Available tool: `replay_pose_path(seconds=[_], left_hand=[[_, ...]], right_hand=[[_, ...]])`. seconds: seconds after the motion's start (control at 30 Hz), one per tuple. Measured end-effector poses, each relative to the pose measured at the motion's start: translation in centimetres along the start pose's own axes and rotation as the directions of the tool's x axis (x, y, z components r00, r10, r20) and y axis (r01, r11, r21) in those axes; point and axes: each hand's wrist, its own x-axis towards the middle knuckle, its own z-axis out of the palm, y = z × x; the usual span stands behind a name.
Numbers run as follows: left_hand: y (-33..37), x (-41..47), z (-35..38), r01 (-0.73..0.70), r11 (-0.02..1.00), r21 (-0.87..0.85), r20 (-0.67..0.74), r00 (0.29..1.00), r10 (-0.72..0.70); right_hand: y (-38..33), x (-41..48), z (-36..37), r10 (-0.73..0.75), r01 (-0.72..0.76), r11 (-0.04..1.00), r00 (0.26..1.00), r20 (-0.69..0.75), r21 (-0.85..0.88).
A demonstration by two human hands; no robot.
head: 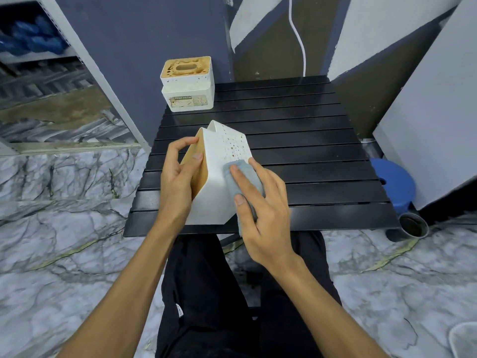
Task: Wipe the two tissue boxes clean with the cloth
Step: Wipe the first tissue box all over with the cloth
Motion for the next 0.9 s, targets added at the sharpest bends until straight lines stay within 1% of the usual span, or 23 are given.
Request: replay_pose_path(seconds=[0.13, 0.3, 0.43, 0.5, 0.57, 0.7, 0.77, 0.8, 0.9], left_hand=[[0.1, 0.1, -0.3, -0.005, 0.999, 0.04, 0.016, 1.0, 0.004], [0.3, 0.1, -0.6, -0.093, 0.987, 0.13, 0.058, 0.995, 0.087], [0.4, 0.2, -0.6, -0.12, 0.978, 0.173, 0.059, 0.992, 0.111], [0.5, 0.4, -0.7, -0.125, 0.976, 0.179, 0.065, 0.991, 0.115], [0.4, 0.5, -0.8, -0.119, 0.98, 0.16, 0.059, 0.992, 0.111], [0.2, 0.5, -0.8, -0.118, 0.98, 0.159, 0.081, 0.991, 0.106], [0.2, 0.4, -0.6, -0.119, 0.981, 0.155, 0.085, 0.991, 0.107], [0.2, 0.4, -0.6, -0.123, 0.981, 0.152, 0.083, 0.99, 0.111], [0.2, 0.6, -0.5, -0.123, 0.98, 0.154, 0.084, 0.99, 0.111]], right_hand=[[-0.2, -0.2, 0.0, 0.002, -0.001, 1.0, 1.0, 0.027, -0.014], [-0.5, 0.5, -0.2, -0.003, 0.005, 1.0, 0.998, 0.064, -0.028], [0.2, 1.5, -0.4, 0.1, -0.1, 0.995, 0.992, 0.081, -0.002], [0.2, 1.1, -0.5, 0.119, -0.12, 0.993, 0.99, 0.077, 0.016], [-0.3, 0.2, -0.7, 0.088, -0.085, 0.996, 0.993, 0.083, -0.034], [-2.0, 0.1, -0.6, -0.07, 0.091, 0.979, 0.991, 0.115, -0.184], [-2.2, 1.1, -0.8, -0.095, 0.12, 0.972, 0.988, 0.125, -0.202], [-2.0, 1.6, -0.8, -0.077, 0.1, 0.975, 0.99, 0.122, -0.196], [-0.9, 2.0, -1.2, 0.041, -0.029, 0.991, 0.995, 0.095, -0.129]])
